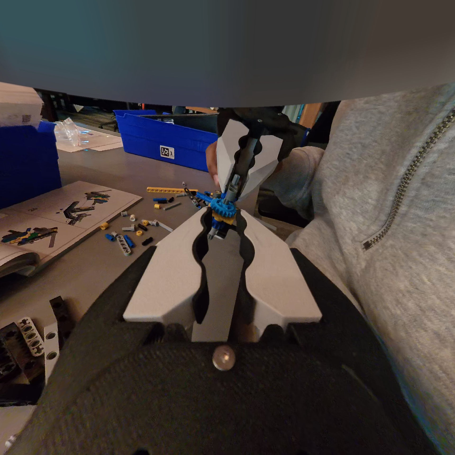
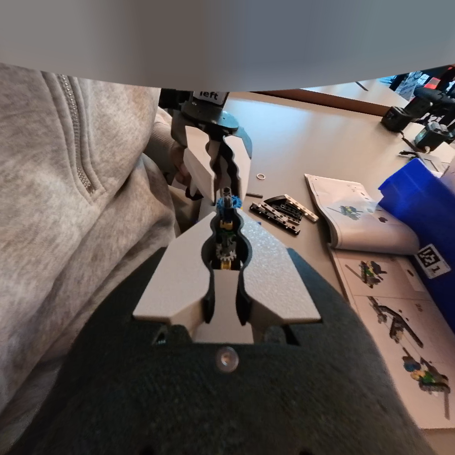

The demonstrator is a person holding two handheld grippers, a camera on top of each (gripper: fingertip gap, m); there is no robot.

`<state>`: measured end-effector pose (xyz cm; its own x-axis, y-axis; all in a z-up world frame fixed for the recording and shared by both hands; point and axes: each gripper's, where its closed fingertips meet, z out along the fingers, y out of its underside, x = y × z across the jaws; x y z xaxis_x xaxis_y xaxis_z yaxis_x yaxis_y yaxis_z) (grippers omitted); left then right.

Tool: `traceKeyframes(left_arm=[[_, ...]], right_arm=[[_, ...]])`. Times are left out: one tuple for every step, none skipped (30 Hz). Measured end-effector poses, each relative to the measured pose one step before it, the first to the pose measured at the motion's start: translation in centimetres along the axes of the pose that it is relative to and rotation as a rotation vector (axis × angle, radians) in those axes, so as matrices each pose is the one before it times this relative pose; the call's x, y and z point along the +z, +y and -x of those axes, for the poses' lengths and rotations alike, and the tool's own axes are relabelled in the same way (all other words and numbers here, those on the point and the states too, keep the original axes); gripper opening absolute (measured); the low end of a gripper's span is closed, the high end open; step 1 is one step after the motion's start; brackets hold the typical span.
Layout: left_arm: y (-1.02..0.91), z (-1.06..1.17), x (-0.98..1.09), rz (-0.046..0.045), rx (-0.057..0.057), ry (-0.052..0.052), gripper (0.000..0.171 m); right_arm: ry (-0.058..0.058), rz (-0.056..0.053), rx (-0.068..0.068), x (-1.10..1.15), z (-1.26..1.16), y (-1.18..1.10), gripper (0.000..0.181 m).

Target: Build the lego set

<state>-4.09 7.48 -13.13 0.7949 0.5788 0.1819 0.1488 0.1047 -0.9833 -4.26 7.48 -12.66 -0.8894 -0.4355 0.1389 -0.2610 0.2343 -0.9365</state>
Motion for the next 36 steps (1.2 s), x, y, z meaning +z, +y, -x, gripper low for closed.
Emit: traceKeyframes(left_arm=[[-0.029,0.034,0.024,-0.00569,-0.0126,0.0027,0.021],[-0.020,0.059,0.005,-0.00426,-0.0196,0.0040,0.028],[0.023,0.117,0.004,-0.00181,-0.0273,0.0044,0.035],[0.021,0.159,0.002,-0.00135,-0.0331,0.0039,0.042],[-0.002,0.305,0.007,-0.00308,-0.0428,-0.0025,0.048],[-0.032,0.298,0.022,-0.00300,-0.0548,0.0015,0.055],[-0.060,0.283,0.075,-0.00382,-0.0696,0.0055,0.062],[-0.071,0.430,0.125,-0.00202,-0.0871,-0.0012,0.066],[0.038,0.076,0.182,0.00562,-0.0879,0.0234,0.069],[0.176,-0.176,0.221,0.01353,-0.0840,0.0385,0.073],[0.280,0.115,0.261,0.02235,-0.0707,0.0161,0.075],[0.274,-0.242,0.221,0.01304,-0.0322,0.0277,0.084],[0.194,-0.238,0.186,0.00449,-0.0109,0.0145,0.089],[0.194,0.106,0.196,0.00822,-0.0086,-0.0109,0.092],[0.209,0.143,0.192,0.01074,-0.0132,-0.0099,0.095],[0.161,0.213,0.164,0.00865,-0.0242,-0.0072,0.095],[0.126,0.260,0.122,0.00404,-0.0303,-0.0049,0.095],[0.099,0.178,0.063,-0.00027,-0.0328,0.0043,0.095],[0.051,0.276,0.005,-0.00307,-0.0386,0.0013,0.092],[0.013,0.112,-0.014,-0.00412,-0.0349,0.0126,0.091],[0.020,-0.038,-0.051,-0.00226,-0.0281,0.0191,0.089],[-0.019,-0.047,-0.046,-0.00191,-0.0215,0.0154,0.085],[0.006,-0.060,-0.037,0.00125,-0.0127,0.0106,0.082],[0.054,0.010,-0.012,0.00468,-0.0061,0.0026,0.080],[0.082,0.013,0.022,0.00607,-0.0030,0.0005,0.078],[0.076,0.036,0.034,0.00508,-0.0070,0.0006,0.075],[0.061,0.037,0.030,0.00373,-0.0107,0.0034,0.072],[0.042,0.063,0.021,0.00211,-0.0111,0.0034,0.068],[0.009,0.027,0.000,-0.00061,-0.0098,0.0054,0.065],[-0.045,-0.094,-0.027,-0.00356,-0.0094,0.0112,0.060],[-0.076,-0.100,-0.020,-0.00412,-0.0059,0.0101,0.056],[-0.020,-0.068,-0.031,-0.00115,-0.0016,0.0063,0.052],[0.022,0.032,0.004,0.00149,-0.0010,-0.0003,0.051],[0.038,-0.039,0.006,0.00205,-0.0011,0.0037,0.049],[0.021,-0.027,0.012,0.00262,-0.0013,0.0021,0.049],[0.007,-0.021,0.006,0.00111,0.0000,0.0011,0.049]], right_arm=[[0.0089,0.0043,-0.0051,-0.029,-0.137,0.066,0.007],[0.0114,0.0038,-0.0051,-0.062,-0.169,0.093,0.007],[0.0095,0.0011,-0.0023,-0.085,-0.162,0.055,0.007],[0.0068,-0.0015,0.0011,-0.097,-0.115,0.011,0.007],[0.0082,-0.0028,-0.0016,-0.083,-0.114,-0.016,0.007],[0.0078,-0.0009,-0.0052,-0.067,-0.076,-0.022,0.007],[0.0064,0.0035,-0.0061,-0.025,-0.042,0.021,0.007],[0.0067,0.0054,-0.0081,0.003,-0.034,0.037,0.007],[0.0057,0.0049,-0.0090,0.027,-0.039,0.046,0.007],[0.0058,0.0050,-0.0090,0.034,-0.030,0.019,0.007],[0.0053,0.0032,-0.0086,0.043,-0.029,-0.003,0.007],[0.0035,0.0018,-0.0081,0.034,-0.017,-0.025,0.007],[0.0041,0.0043,-0.0103,0.033,0.013,-0.010,0.007],[0.0047,0.0063,-0.0126,0.024,0.006,0.008,0.007],[0.0026,0.0063,-0.0111,0.023,0.014,0.015,0.007],[0.0001,0.0043,-0.0100,0.039,0.047,-0.035,0.007],[-0.0018,0.0002,-0.0110,0.071,0.118,-0.078,0.007],[-0.0032,-0.0014,-0.0102,0.079,0.115,-0.113,0.007],[-0.0035,0.0013,-0.0090,0.082,0.098,-0.076,0.007],[-0.0024,0.0046,-0.0104,0.099,0.077,-0.016,0.007],[-0.0009,0.0065,-0.0121,0.109,0.050,0.042,0.007],[-0.0014,0.0071,-0.0111,0.075,0.037,0.069,0.007],[-0.0020,0.0063,-0.0085,0.092,0.049,0.080,0.007],[-0.0025,0.0038,-0.0063,0.089,0.046,0.050,0.007],[-0.0036,0.0011,-0.0045,0.077,0.058,0.009,0.007],[-0.0037,-0.0004,-0.0033,0.061,0.056,-0.007,0.007],[-0.0033,-0.0007,-0.0032,0.063,0.051,-0.012,0.007],[-0.0029,-0.0002,-0.0037,0.047,0.042,-0.011,0.007],[-0.0020,0.0006,-0.0042,0.050,0.022,-0.003,0.007],[-0.0018,0.0026,-0.0046,0.043,0.028,0.029,0.007],[-0.0030,0.0044,-0.0050,0.053,0.056,0.074,0.007],[-0.0022,0.0047,-0.0046,0.051,0.048,0.077,0.008],[-0.0007,0.0023,-0.0041,0.030,0.015,0.056,0.008],[-0.0014,0.0008,-0.0032,0.016,0.028,0.035,0.008],[-0.0018,-0.0015,-0.0013,-0.006,0.020,-0.003,0.008],[-0.0011,-0.0016,-0.0009,-0.010,0.014,-0.027,0.008]])
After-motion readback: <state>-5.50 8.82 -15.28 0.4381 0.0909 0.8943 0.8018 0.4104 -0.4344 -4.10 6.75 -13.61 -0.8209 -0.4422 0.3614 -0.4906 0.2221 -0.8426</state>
